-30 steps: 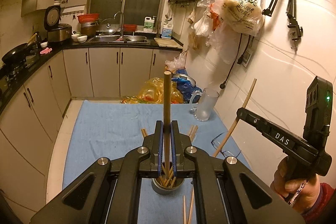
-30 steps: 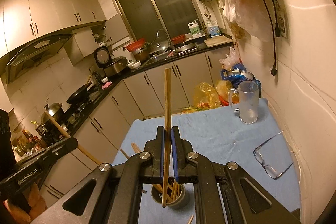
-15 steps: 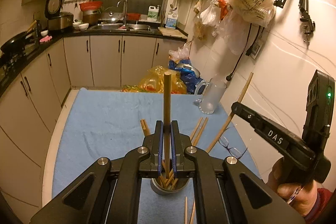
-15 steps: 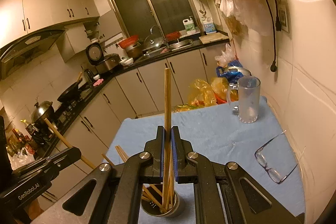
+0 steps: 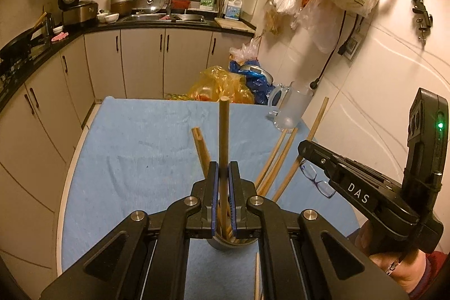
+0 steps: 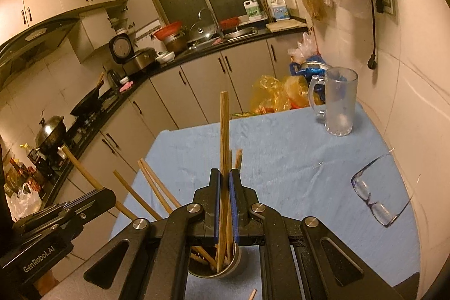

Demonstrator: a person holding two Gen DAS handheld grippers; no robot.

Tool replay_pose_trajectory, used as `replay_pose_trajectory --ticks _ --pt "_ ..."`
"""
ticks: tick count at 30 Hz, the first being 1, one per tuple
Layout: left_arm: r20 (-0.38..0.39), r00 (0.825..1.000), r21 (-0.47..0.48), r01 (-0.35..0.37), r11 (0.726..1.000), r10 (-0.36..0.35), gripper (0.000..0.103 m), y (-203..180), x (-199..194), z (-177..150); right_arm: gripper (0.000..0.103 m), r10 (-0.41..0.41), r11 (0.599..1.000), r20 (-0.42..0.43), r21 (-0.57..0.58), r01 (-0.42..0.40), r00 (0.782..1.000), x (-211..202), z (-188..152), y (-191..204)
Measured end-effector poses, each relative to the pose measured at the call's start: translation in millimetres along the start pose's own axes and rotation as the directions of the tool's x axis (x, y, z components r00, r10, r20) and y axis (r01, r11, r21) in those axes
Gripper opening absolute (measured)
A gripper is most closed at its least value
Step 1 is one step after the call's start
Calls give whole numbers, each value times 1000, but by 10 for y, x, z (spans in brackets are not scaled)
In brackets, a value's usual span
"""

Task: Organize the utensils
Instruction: 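Push the chopsticks down into the holder with both grippers and open them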

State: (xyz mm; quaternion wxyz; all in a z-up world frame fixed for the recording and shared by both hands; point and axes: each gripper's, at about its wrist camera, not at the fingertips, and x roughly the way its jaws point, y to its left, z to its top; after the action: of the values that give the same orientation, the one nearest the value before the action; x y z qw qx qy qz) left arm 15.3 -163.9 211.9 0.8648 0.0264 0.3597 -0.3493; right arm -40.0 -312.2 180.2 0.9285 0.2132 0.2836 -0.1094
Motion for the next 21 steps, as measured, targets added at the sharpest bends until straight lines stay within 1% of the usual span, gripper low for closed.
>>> replay_pose_trajectory --ticks 8,21 --pt "-27 1000 2 -11 1000 11 6 53 89 -119 6 5 1000 -39 0 -5 999 104 -147 14" --pt "-44 999 11 -18 1000 18 6 96 185 -179 7 -3 1000 -73 -1 3 997 194 -219 11"
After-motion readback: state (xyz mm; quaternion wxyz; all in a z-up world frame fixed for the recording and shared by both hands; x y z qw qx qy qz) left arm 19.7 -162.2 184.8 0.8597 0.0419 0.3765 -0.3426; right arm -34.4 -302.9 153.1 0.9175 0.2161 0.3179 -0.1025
